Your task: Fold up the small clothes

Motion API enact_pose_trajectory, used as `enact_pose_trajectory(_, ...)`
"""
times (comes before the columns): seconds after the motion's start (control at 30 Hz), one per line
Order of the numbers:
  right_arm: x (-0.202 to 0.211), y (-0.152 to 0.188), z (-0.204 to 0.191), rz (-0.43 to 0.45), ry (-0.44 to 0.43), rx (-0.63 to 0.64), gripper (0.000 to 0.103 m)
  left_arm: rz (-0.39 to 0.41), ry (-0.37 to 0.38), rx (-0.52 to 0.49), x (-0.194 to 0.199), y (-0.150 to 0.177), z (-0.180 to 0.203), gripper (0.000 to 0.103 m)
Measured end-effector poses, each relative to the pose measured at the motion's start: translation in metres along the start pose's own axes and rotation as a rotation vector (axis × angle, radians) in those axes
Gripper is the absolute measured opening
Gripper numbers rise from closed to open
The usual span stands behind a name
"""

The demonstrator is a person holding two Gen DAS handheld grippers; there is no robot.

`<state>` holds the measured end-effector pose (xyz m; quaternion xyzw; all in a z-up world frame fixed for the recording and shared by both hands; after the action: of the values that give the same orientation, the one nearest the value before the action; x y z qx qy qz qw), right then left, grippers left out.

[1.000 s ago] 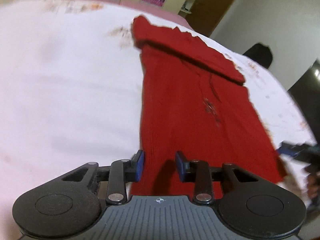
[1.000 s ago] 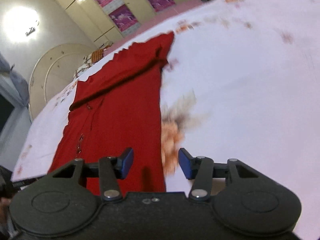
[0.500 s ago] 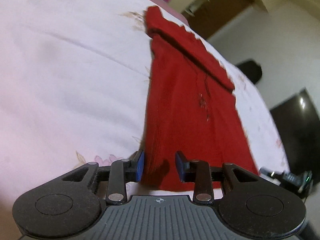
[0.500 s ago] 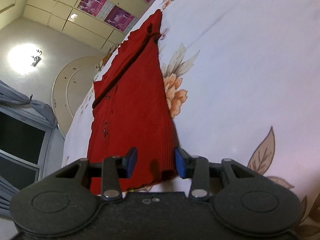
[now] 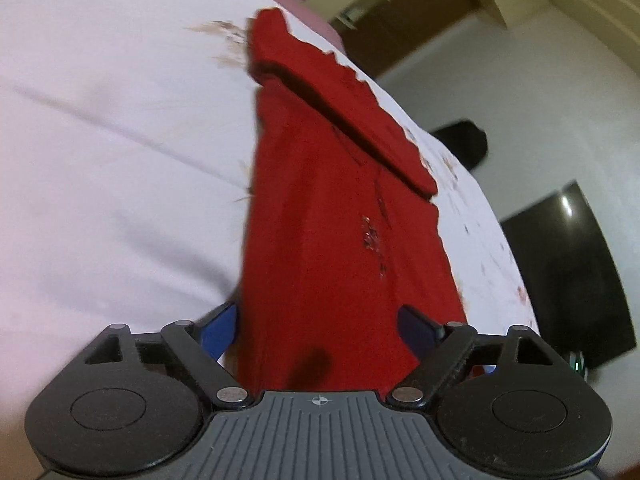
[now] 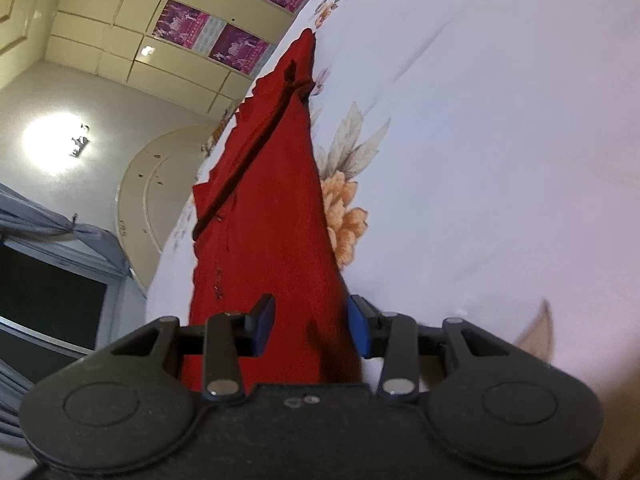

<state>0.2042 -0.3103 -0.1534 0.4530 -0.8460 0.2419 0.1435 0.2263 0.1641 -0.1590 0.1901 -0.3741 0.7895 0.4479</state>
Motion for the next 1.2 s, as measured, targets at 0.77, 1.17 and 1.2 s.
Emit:
enact_pose_trajectory(0.77,-0.006,0.021,-0.012,-0.105,-0.061,0.047,0.034,0.030,0.086,0.104,0.018,0.039,-0.011,0.041)
enact_pose_trajectory(1.17,0.023,0.013,-0.036,-0.030,-0.074,0.175,0.005,0.144,0.011,0.134,0.044,0.044,-0.034,0.006)
enact_pose_trajectory(1.2,0.018,0.017,-0.027,-0.057,-0.036,0.168,0.005,0.137,0.002,0.133,0.040,0.049,-0.038,0.006)
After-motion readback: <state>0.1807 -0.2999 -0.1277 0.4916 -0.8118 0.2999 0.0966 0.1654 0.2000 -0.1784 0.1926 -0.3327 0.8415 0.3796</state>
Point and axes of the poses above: each gripper's, at about its wrist camera, not at the fingertips, and x roughly against the way its jaws point, z to its right, y to its underside, the point moved 8 cm from there along -x, roughly the way its jaws point, and after that the axes turned 4 degrees about -y, right-handed, at the moved point
